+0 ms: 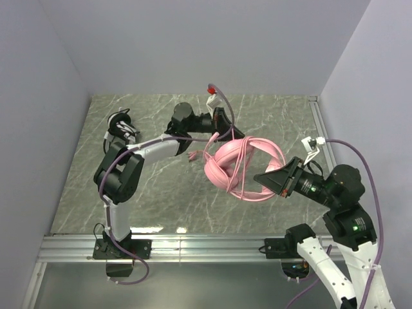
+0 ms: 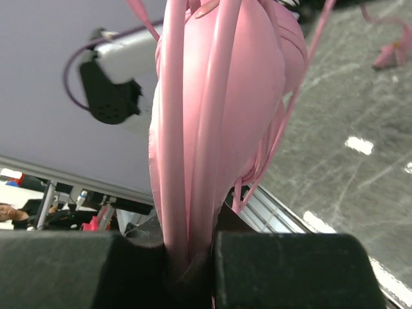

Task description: Wrap the headphones

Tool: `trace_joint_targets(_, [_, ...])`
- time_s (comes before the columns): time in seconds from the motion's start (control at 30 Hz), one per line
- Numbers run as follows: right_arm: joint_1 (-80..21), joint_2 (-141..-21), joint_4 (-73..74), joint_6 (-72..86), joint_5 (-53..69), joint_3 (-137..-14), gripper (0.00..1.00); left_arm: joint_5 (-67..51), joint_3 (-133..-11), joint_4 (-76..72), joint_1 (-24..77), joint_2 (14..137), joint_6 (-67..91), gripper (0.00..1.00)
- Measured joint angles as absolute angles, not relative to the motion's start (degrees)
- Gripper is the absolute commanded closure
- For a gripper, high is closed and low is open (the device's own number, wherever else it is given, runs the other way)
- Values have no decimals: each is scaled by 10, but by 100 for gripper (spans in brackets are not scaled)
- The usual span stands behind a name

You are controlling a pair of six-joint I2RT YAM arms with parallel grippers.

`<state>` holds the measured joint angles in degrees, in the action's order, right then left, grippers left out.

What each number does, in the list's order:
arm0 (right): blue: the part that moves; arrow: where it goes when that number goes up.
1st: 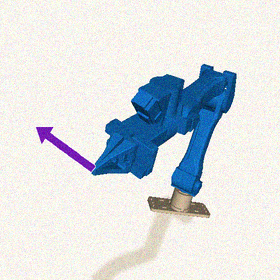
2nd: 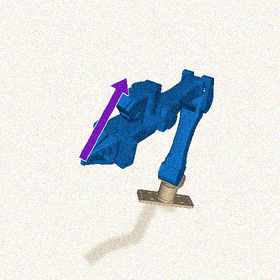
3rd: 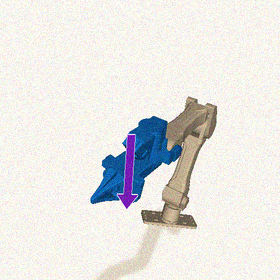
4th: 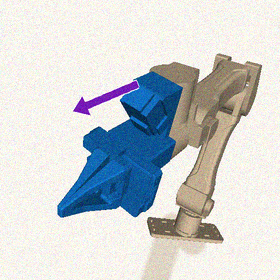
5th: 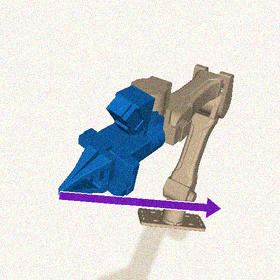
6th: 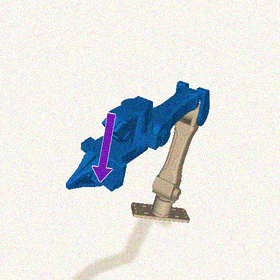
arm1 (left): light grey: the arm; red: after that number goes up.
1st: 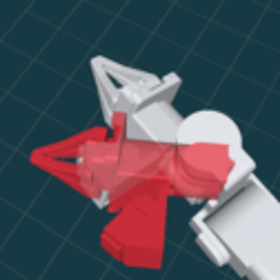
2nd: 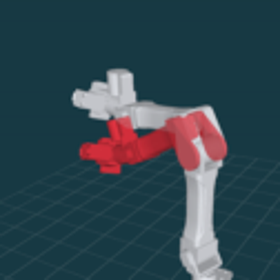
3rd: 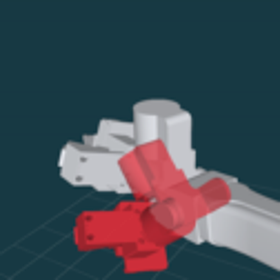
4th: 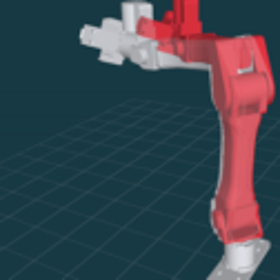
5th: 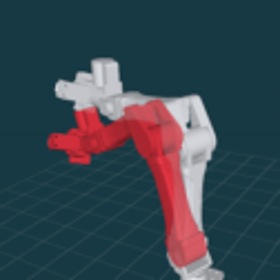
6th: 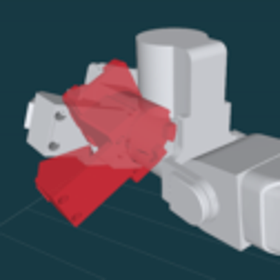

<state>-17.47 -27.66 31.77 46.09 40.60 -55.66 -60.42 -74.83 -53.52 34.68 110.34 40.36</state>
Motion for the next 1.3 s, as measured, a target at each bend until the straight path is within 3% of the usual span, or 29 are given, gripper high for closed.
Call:
trace_joint_targets(0.33, [-175,-271,309,421,412,-482,100,-637,-861,-277,346,1085,264,88])
trace_joint_targets(0.53, [-175,-276,325,381,422,-479,100,-628,-995,-94,341,1086,172,86])
trace_joint_targets(0.83, [-211,-307,384,343,423,-478,100,-608,-1033,-14,333,1086,126,87])
trace_joint_targets(1.3, [-238,-369,447,285,217,-475,100,-388,-1061,229,335,1040,46,86])
